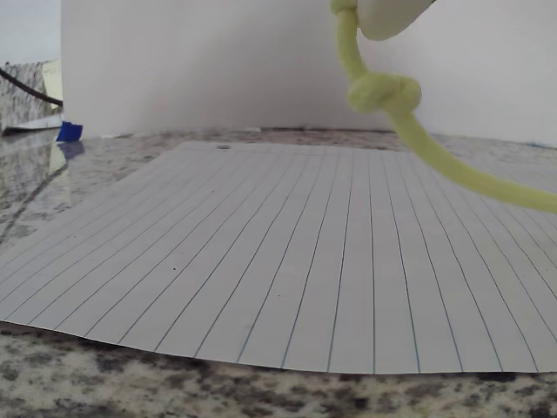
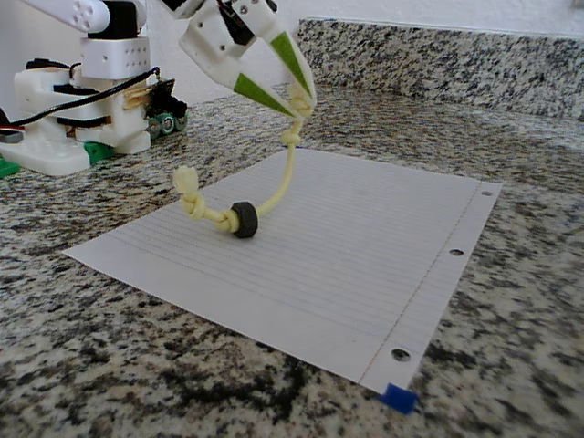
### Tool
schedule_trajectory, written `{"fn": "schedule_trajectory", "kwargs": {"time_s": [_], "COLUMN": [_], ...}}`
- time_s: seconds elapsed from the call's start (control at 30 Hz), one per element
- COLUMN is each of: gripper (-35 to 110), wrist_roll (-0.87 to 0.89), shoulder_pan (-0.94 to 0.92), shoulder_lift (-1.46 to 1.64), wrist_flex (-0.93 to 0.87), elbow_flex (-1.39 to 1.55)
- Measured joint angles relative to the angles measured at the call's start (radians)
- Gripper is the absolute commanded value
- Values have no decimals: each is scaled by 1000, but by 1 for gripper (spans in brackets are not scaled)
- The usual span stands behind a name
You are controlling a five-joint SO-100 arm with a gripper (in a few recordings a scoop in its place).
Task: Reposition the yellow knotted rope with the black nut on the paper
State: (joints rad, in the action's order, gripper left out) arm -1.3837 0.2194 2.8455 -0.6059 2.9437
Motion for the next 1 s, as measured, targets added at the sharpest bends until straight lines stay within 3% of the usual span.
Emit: {"fn": "schedule_trajectory", "kwargs": {"time_s": [0.13, 0.2, 0.3, 0.4, 0.63, 1.0], "gripper": [3, 27, 49, 57, 47, 47], "wrist_roll": [0, 0, 0, 0, 0, 0], "shoulder_pan": [11, 11, 12, 12, 21, -80], "shoulder_lift": [31, 43, 58, 71, 94, 218], "wrist_flex": [20, 21, 20, -2, -25, -69], "elbow_flex": [17, 20, 20, 20, 23, 43]}}
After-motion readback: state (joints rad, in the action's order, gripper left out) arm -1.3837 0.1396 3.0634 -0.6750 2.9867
